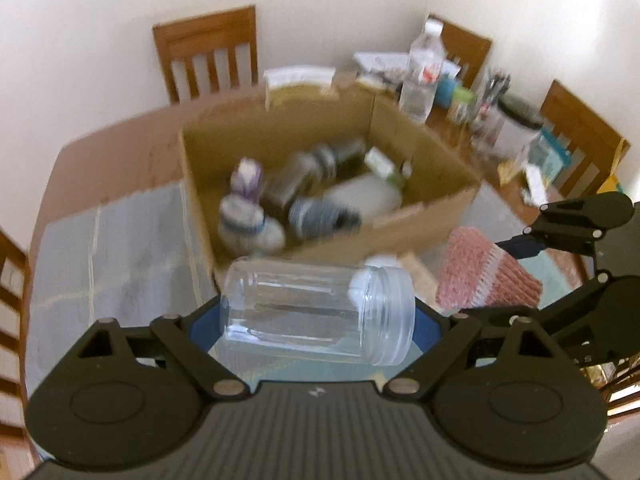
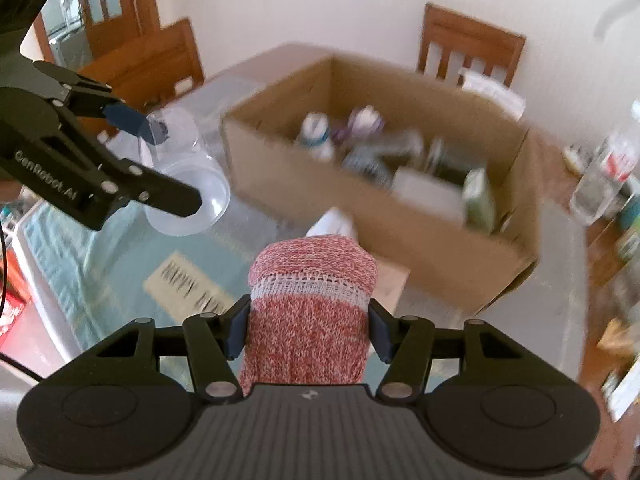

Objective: Organize objects
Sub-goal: 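Carry the jar and pink sock into the box and release both, then move the left tool to the white striped sock and the right tool to the small white box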

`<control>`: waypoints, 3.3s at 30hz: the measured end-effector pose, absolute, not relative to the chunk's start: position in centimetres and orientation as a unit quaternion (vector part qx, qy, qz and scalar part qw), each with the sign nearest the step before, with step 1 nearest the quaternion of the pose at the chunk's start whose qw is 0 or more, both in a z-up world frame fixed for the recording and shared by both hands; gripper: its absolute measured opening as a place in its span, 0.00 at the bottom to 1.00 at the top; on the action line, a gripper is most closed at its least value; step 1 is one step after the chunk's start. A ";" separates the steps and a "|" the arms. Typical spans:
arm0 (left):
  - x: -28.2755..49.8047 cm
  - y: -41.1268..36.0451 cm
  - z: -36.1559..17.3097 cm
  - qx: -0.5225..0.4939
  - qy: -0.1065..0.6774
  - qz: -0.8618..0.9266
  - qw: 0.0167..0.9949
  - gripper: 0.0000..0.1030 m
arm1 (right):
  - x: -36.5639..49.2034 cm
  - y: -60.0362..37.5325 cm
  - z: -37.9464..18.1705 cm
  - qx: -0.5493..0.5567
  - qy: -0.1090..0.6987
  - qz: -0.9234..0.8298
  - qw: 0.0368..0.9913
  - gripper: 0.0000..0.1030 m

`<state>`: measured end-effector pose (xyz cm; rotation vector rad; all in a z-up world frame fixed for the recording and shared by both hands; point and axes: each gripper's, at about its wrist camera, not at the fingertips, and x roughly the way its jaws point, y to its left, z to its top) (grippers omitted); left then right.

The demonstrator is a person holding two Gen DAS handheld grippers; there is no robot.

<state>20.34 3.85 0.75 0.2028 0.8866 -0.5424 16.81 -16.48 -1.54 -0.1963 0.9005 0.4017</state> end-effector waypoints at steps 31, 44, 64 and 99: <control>26.5 3.1 0.9 0.071 0.405 -0.208 0.887 0.98 | 29.1 -22.7 2.8 -0.100 0.370 0.116 0.916 0.62; 25.9 3.6 0.5 0.074 0.408 -0.204 0.887 0.98 | 30.1 -22.5 2.4 -0.103 0.354 0.093 0.925 1.00; 21.8 4.0 -2.1 0.099 0.419 -0.170 0.886 0.98 | 23.4 -23.2 -0.5 -0.059 0.400 0.051 0.913 1.00; 19.1 8.9 -7.3 0.044 0.478 -0.101 0.872 0.98 | 22.1 -18.2 -12.6 -0.046 0.500 -0.004 0.865 1.00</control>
